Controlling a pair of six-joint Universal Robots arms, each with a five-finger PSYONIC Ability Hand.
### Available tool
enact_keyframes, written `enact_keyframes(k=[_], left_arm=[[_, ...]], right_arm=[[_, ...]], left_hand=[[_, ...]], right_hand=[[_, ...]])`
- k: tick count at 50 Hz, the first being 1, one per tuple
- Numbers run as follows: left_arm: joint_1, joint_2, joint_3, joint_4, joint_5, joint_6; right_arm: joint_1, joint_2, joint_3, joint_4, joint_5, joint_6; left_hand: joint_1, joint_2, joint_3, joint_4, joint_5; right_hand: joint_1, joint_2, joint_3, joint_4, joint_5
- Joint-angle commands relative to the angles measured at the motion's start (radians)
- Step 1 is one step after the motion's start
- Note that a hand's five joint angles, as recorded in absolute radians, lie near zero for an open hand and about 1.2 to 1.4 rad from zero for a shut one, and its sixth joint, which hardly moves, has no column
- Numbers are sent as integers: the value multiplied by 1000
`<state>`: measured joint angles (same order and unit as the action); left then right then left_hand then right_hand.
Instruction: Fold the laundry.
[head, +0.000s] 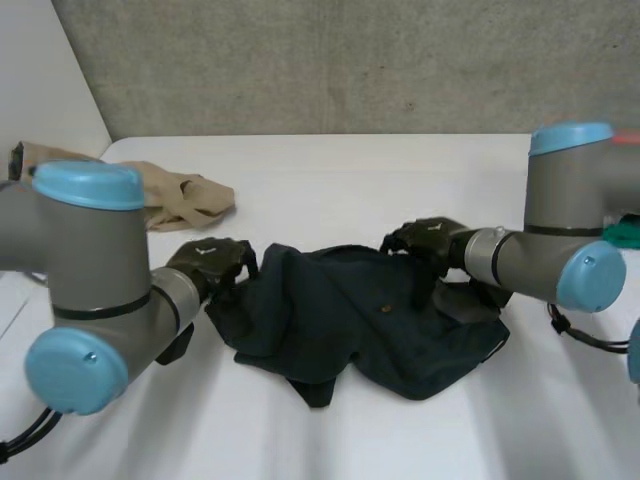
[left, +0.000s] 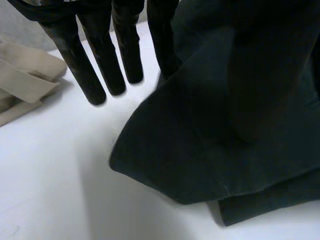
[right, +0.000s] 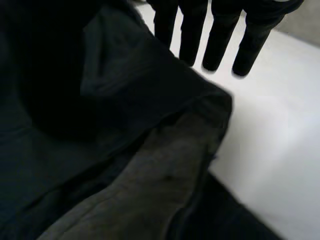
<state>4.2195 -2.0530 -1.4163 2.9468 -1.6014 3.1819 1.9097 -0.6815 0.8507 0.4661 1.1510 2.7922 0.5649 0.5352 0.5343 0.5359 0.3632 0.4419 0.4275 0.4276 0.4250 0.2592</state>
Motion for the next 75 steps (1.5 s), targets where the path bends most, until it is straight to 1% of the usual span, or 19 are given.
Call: enact_keyframes(k=[1,2,7,10,11,16,19,20,25,28,35,40,44,51,58,64,68,72,75], left_arm=[[2,-131,149,1,0,93],[2,-144,170,3,-5,114],[4,-214,333,43,-28,291],[-9,-223,466,188,-72,403],[-12,-220,499,252,-86,435],[-18,-150,554,684,-114,550],[-21,-81,522,854,-115,561],[-23,-69,510,870,-115,563],[-21,-26,410,870,-115,560],[-24,-22,306,867,-117,558],[-50,23,2,838,-123,561],[-95,54,-188,769,-126,566],[-137,106,-309,639,-147,578],[-171,172,-365,416,-189,566],[-210,269,-404,197,-222,569],[-283,350,-463,-30,-209,573],[-328,353,-475,-97,-207,569],[-372,352,-466,-114,-209,573],[-369,352,-448,-115,-209,584]], right_arm=[[11,43,-48,-3,-5,18],[11,43,-58,-7,-1,18],[17,26,-145,-134,18,4],[20,-24,-171,-347,70,-3],[25,-68,-168,-486,110,-6],[34,-182,-130,-842,228,-10],[34,-223,-133,-885,242,-13],[34,-231,-133,-883,240,-13],[34,-268,-96,-867,231,-13],[34,-282,-27,-839,190,-13],[32,-282,163,-703,165,-31],[31,-288,325,-534,167,-143],[20,-297,428,-408,176,-262],[19,-346,560,-302,174,-353],[17,-506,671,-245,168,-399],[-6,-625,741,3,179,-578],[-29,-653,801,158,177,-669],[-32,-655,840,195,164,-691],[-32,-655,858,195,159,-697]], left_hand=[[768,797,798,797,795],[831,860,861,860,858],[831,861,862,860,859],[831,861,862,860,859],[831,861,862,860,859],[831,861,862,860,859],[831,861,862,860,859],[831,861,862,860,859],[831,861,862,860,859],[831,861,862,860,859],[831,861,862,860,859],[831,861,862,860,859],[831,861,862,860,859],[831,861,862,860,859],[831,861,862,860,859],[831,861,862,860,859],[831,861,862,860,859],[831,861,862,860,859],[831,861,862,860,859]], right_hand=[[833,848,848,850,842],[953,968,967,970,961],[954,969,969,971,963],[954,969,969,971,963],[954,969,969,971,963],[954,969,969,971,963],[954,969,969,971,963],[954,969,969,971,963],[954,969,969,971,963],[954,969,969,971,963],[954,969,969,971,963],[954,969,969,971,963],[954,969,969,971,963],[954,969,969,971,963],[954,969,969,971,963],[954,969,969,971,963],[954,969,969,971,963],[954,969,969,971,963],[954,969,969,971,963]])
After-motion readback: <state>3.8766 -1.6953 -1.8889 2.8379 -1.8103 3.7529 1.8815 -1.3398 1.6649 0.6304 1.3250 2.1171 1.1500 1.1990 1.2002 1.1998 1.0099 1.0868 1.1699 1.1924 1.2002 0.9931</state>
